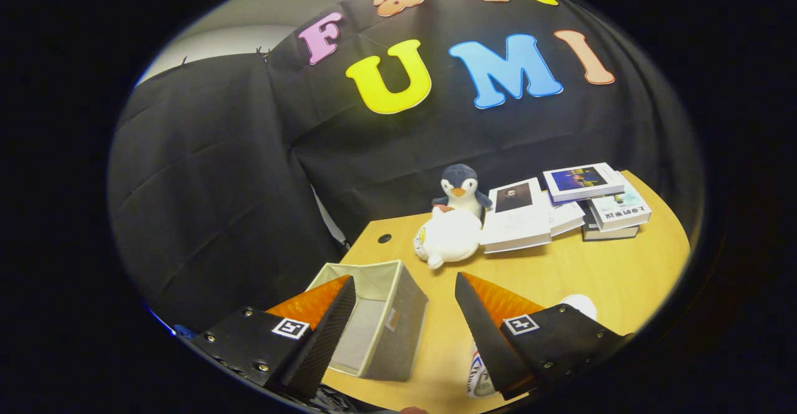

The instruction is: Open the storage box then place both shoes into the box .Put the left shoe in first, then the right shoe, with the right side of both shoes facing outward in a uniform manner.

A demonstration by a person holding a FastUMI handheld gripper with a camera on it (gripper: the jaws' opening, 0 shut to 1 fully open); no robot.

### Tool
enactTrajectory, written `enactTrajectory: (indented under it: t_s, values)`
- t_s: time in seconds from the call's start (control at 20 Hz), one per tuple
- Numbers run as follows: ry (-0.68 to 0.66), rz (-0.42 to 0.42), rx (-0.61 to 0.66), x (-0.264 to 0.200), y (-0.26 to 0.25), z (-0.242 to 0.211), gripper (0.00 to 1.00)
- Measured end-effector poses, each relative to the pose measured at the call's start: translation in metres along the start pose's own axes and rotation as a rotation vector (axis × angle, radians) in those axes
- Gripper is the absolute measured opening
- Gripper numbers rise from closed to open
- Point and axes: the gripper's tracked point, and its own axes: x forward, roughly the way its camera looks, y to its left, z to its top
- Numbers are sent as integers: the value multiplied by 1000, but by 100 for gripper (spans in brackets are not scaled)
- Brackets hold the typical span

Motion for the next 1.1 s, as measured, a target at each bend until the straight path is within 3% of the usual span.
enactTrajectory:
  t_s: [0.6,1.1]
  values:
    - [190,-188,25,14,-107,-89,98]
    - [409,-229,77,10,-140,-162,98]
